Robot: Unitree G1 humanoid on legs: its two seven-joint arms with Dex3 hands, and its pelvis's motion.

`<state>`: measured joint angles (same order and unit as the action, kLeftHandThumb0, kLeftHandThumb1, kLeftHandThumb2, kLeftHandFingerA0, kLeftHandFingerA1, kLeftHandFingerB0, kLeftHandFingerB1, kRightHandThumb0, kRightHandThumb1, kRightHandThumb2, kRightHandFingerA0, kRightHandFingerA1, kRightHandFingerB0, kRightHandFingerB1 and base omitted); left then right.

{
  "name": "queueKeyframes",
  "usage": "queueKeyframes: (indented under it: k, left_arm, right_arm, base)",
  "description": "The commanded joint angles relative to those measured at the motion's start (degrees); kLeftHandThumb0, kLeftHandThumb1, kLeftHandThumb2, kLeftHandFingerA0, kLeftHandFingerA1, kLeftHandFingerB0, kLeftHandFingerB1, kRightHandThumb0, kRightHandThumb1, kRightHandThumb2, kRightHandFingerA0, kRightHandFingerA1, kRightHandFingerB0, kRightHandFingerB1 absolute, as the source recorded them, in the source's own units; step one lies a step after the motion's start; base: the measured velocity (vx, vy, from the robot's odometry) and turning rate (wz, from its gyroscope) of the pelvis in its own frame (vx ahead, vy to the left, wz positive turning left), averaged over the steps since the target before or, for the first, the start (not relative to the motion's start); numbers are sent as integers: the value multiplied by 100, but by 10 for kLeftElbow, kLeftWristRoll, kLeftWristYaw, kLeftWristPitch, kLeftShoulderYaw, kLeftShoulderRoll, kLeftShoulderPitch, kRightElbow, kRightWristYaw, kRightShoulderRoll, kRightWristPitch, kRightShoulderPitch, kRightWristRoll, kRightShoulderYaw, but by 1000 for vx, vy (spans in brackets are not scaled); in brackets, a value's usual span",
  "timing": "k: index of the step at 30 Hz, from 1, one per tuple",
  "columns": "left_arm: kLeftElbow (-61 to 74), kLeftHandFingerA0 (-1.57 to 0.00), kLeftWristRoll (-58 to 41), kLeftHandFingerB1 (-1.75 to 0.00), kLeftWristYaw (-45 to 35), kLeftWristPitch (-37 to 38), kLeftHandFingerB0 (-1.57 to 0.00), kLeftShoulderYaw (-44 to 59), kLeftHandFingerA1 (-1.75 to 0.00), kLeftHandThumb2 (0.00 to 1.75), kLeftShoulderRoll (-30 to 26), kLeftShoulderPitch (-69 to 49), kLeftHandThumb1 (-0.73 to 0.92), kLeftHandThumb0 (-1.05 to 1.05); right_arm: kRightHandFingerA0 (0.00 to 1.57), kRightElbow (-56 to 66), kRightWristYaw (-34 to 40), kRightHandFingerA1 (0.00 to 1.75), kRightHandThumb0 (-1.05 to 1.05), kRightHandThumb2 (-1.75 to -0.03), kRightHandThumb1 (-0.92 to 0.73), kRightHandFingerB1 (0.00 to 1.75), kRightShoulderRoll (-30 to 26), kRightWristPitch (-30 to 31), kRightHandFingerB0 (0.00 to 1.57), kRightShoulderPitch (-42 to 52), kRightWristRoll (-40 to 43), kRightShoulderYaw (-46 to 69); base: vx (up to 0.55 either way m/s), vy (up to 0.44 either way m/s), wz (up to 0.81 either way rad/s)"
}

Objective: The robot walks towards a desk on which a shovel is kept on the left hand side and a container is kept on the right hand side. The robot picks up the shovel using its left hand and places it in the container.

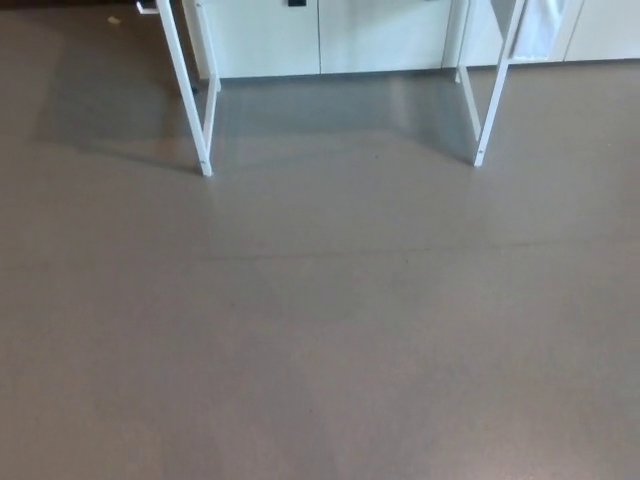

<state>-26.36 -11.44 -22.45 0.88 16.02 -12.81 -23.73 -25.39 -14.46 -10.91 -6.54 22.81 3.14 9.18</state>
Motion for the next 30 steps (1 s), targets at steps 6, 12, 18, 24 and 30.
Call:
queueKeyframes:
  k: [6, 12, 18, 24, 30]
  left_arm:
    - [0, -46, 6, -42, 9, 17, -37, -2, -47, 73, -8, -5, 56, -41]
    - [-19, -34, 9, -30, 12, 23, -25, -4, -35, 60, -8, 6, 65, -35]
    - [1, -15, 23, -31, 40, 18, -13, -17, -33, 69, 1, -5, 65, -43]
    - [68, -23, -6, -28, 47, 5, -18, 7, -32, 61, 35, -42, 67, -39]
    - [42, -10, 10, -50, 55, 16, -10, 11, -52, 101, 20, -15, 53, -22]
  right_arm:
    - [72, -1, 4, 62, -8, -55, -52, 49, -2, -20, 47, 7, -1, -2]
    - [72, -2, 9, 61, -9, -55, -52, 49, 0, -26, 47, 9, -5, -4]
    - [70, -12, 10, 63, -9, -54, -52, 49, 10, -27, 44, 3, 5, 3]
    - [67, -25, 15, 62, -13, -54, -49, 51, 17, -44, 46, 3, 5, 5]
    - [66, -34, 13, 62, -12, -54, -50, 49, 18, -50, 44, 2, 9, 11]
  base:
    - [181, 180, -6]
    - [109, -6, 9]
    - [172, -250, 15]
    - [173, -66, -5]
    - [223, 162, 7]
